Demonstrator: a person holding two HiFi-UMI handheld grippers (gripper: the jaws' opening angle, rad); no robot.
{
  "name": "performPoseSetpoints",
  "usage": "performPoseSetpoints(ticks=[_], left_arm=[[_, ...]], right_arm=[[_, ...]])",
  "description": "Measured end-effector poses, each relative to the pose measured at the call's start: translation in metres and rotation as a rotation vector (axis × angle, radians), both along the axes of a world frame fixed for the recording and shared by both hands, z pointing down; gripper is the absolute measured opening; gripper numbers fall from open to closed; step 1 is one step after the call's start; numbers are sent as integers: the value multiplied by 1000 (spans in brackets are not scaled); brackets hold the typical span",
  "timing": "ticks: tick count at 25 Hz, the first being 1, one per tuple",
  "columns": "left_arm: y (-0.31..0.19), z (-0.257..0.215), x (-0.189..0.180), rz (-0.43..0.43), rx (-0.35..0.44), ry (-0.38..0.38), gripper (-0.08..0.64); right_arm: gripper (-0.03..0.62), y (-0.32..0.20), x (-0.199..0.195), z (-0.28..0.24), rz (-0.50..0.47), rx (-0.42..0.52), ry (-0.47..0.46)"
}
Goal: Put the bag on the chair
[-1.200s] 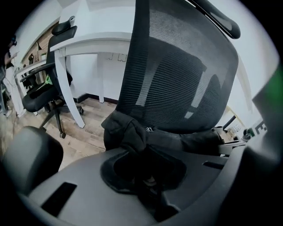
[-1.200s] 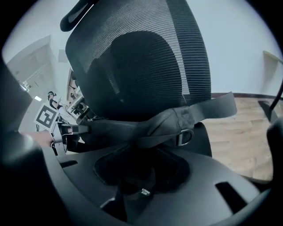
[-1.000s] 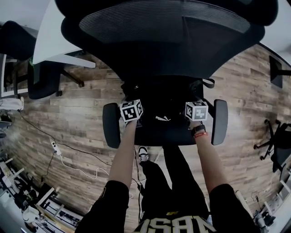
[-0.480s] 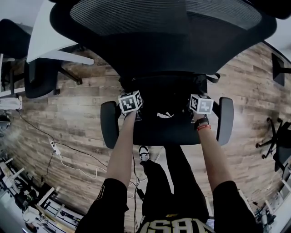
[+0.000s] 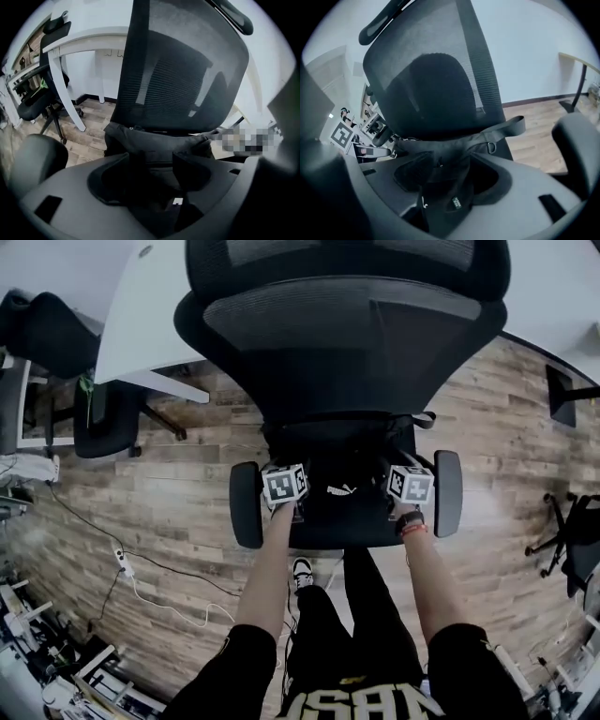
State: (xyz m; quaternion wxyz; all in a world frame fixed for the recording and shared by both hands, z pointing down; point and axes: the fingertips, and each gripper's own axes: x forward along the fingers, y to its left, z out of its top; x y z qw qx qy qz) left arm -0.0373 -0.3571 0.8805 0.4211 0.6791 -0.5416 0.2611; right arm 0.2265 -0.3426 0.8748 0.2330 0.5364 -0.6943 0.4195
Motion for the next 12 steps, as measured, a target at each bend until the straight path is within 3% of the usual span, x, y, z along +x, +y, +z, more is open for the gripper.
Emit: performPoseSetpoints(ticks=[6, 12], left_arm=[[15, -89, 12, -14, 105, 57, 305], [14, -191, -4, -54, 258, 102, 304]], right_arm=[[253, 20, -26, -84, 4, 109, -47], [246, 26, -43, -178, -1, 226, -59]])
